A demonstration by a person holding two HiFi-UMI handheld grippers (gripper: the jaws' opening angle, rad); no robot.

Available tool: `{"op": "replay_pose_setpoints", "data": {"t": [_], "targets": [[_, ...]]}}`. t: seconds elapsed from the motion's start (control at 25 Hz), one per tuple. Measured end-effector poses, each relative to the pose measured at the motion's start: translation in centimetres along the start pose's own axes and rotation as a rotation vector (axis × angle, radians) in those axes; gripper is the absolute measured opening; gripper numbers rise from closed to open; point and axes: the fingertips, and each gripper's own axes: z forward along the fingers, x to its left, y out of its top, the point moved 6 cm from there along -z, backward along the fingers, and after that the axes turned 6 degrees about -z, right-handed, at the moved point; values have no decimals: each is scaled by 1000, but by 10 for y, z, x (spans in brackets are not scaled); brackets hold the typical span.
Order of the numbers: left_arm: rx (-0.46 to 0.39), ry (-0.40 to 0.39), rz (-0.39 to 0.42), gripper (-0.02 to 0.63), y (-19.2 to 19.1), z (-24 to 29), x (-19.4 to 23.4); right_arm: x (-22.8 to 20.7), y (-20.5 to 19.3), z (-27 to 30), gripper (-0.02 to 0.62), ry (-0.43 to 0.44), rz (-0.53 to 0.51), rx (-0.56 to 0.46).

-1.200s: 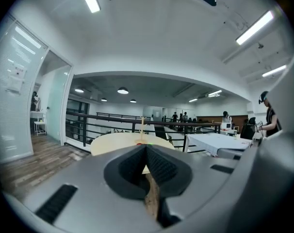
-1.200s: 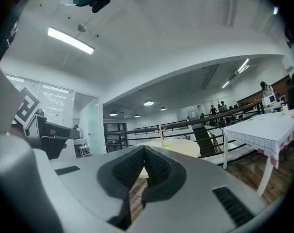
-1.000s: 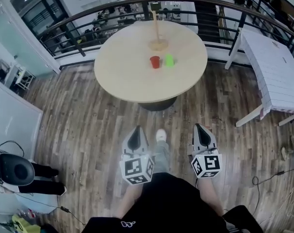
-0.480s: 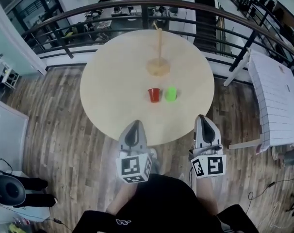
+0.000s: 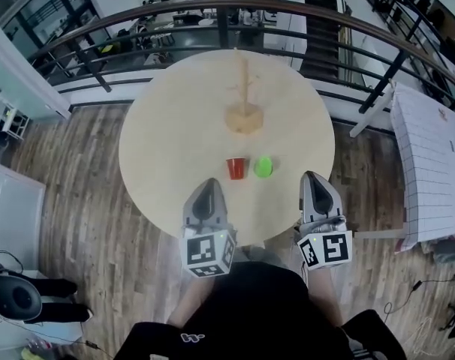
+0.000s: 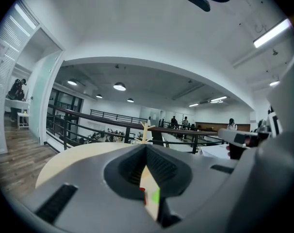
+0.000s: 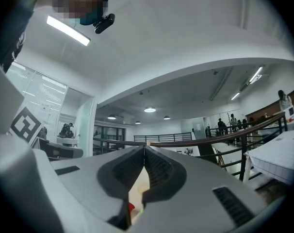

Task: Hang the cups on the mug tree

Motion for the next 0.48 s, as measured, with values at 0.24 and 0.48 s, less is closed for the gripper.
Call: {"op": "replay_pose_setpoints", "data": {"t": [0.24,0.48], "targets": [[12,5,-8,12,0,24,6,3,-34,33,197,170,-2,178],[41,41,-16,12,-9,44,11,-5,-96,70,308,408,-69,464]]}}
